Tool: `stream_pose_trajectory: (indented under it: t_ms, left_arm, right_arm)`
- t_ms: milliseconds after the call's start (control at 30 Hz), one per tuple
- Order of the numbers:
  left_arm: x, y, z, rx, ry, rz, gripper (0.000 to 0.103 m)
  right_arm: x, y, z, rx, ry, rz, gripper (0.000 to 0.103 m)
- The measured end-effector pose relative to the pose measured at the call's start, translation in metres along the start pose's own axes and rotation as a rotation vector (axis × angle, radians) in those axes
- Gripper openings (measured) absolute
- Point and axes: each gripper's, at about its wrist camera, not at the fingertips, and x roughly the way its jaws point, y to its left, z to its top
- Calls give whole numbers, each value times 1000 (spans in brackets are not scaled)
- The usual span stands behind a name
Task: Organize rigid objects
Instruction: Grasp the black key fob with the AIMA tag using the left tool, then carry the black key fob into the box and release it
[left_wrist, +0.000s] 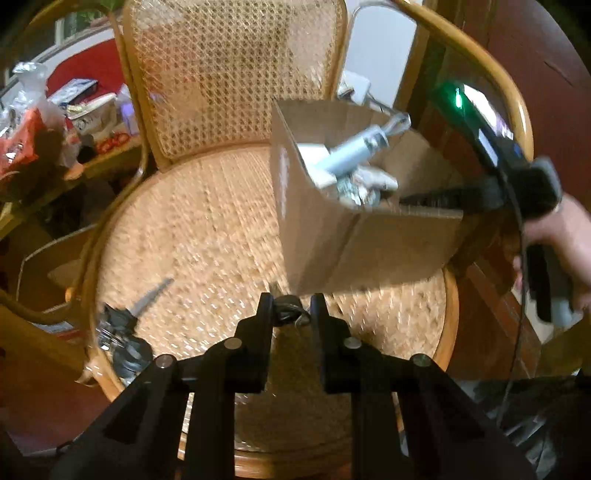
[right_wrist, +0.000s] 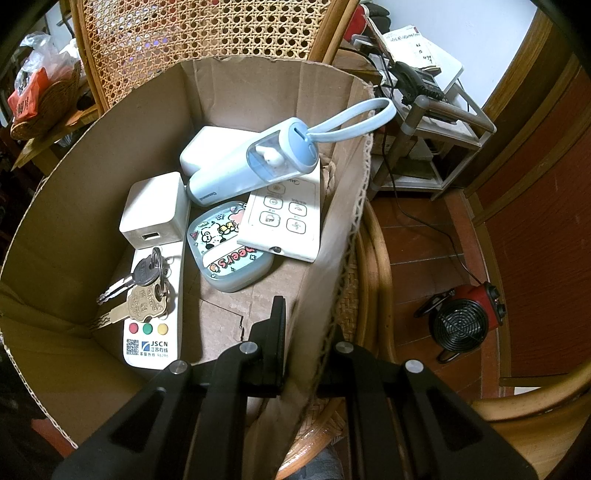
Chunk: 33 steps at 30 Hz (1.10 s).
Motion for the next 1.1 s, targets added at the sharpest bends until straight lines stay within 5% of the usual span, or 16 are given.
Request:
stream_pose_trajectory:
  t_ms: [433,800,1100]
  left_arm:
    - [-47,6,57,30,-128,61,18]
    - [-74,-48,140,137,-270,33,18]
    - [-28,-78,139,144,-189,-16,19]
  right_arm:
    - [0,1,0,0,0,0,12]
    - [0,1,1,0,1,-1,12]
    - [0,1,1,-1,1,0,12]
